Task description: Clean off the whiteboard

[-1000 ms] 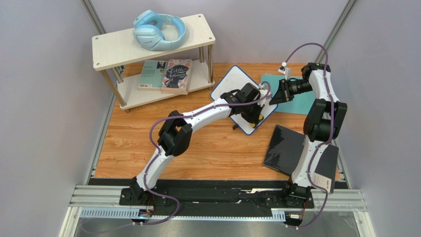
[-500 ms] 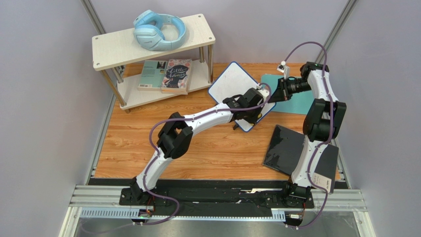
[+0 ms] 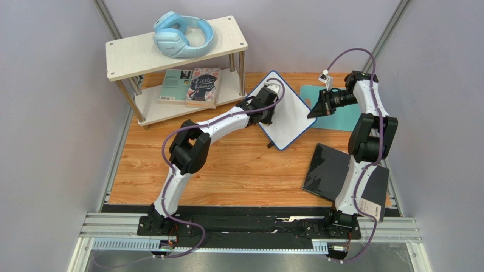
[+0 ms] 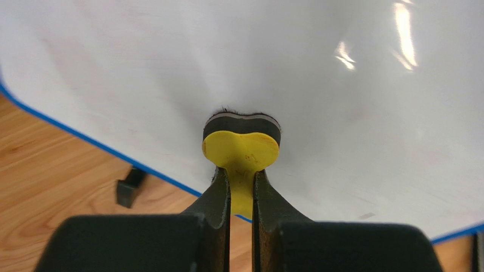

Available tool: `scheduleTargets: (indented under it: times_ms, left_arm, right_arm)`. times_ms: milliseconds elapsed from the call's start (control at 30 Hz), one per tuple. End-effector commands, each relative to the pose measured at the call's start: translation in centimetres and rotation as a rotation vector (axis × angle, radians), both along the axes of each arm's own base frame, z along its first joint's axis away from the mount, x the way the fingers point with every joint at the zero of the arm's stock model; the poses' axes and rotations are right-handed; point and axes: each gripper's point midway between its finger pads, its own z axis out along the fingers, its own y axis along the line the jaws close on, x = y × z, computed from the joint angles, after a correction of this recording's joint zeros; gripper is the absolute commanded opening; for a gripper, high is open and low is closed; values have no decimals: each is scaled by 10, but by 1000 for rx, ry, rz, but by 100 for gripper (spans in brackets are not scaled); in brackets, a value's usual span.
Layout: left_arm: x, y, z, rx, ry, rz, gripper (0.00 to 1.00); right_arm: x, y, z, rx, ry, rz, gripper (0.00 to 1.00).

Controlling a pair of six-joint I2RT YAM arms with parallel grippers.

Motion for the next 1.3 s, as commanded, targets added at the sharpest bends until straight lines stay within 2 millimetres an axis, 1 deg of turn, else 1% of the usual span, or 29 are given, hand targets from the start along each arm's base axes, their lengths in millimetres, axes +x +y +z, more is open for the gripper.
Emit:
scheduleTargets:
  times_ms: [0,67,133,167,233,267,300,333,367,400,433,467,533,567,633,667,700,733,800,833,900,933,967,1000,1067,1100,1133,1200,1267]
  left_arm:
    - [27,43,-27,107,-34,164,0]
    - [28,48,-19,99,-39,175,0]
    - [24,52,-17,98,-40,171,0]
    - [22,53,-5,84,-54,172,0]
    - [15,57,-2,75,-49,166,0]
    - [13,59,13,54,-66,169,0]
    - [6,64,9,56,-51,177,0]
    - [4,65,12,44,-57,179,0]
    - [2,68,26,24,-72,186,0]
    - [-4,74,21,31,-62,192,0]
    - [-5,75,25,23,-70,196,0]
    - [-8,78,34,12,-81,200,0]
    - [-12,85,35,18,-88,211,0]
    - [-13,88,44,9,-102,217,0]
    - [-16,94,48,16,-113,227,0]
    - [-17,97,57,8,-127,231,0]
    - [-20,101,58,12,-130,237,0]
    - [-22,105,65,12,-140,247,0]
    - [-28,114,63,29,-135,264,0]
    - [-29,120,68,34,-145,281,0]
    - [-36,129,61,55,-132,294,0]
    - [-39,133,63,54,-134,302,0]
    - [-43,134,61,50,-124,305,0]
    - [-48,138,54,56,-107,304,0]
    - [-54,141,55,41,-96,308,0]
    - [-60,142,47,45,-77,298,0]
    - [-63,143,48,39,-74,293,0]
    - [-71,147,42,39,-51,294,0]
    - [-76,146,43,15,-44,285,0]
  right_arm:
    - [-57,-6,15,-102,148,93,0]
    - [-56,-7,17,-109,142,90,0]
    - [-55,-8,18,-115,138,87,0]
    - [-54,-8,19,-120,133,86,0]
    - [-54,-9,20,-130,130,85,0]
    - [-55,-9,20,-133,130,85,0]
    - [-56,-10,20,-137,133,87,0]
    - [-57,-10,19,-141,136,88,0]
    - [-59,-10,19,-146,134,93,0]
    - [-63,-10,18,-147,143,96,0]
    - [-65,-10,17,-151,143,103,0]
    - [-68,-10,15,-152,150,106,0]
    - [-73,-9,13,-152,164,113,0]
    - [-75,-8,13,-147,167,113,0]
    - [-76,-5,12,-136,176,114,0]
    - [-76,-3,12,-132,180,115,0]
    - [-76,-2,12,-131,182,115,0]
    - [-74,-1,13,-126,178,113,0]
    - [-71,3,14,-119,188,107,0]
    - [-69,4,15,-117,192,103,0]
    - [-63,6,17,-117,192,92,1]
    - [-61,7,17,-114,195,87,1]
    - [-57,7,19,-113,187,83,1]
    - [-56,7,20,-112,190,76,1]
    - [-53,8,22,-107,185,70,1]
    - [-51,9,23,-106,183,67,1]
    - [-51,9,23,-106,185,64,1]
    - [-49,9,24,-103,188,58,0]
    - [-49,10,24,-99,195,53,0]
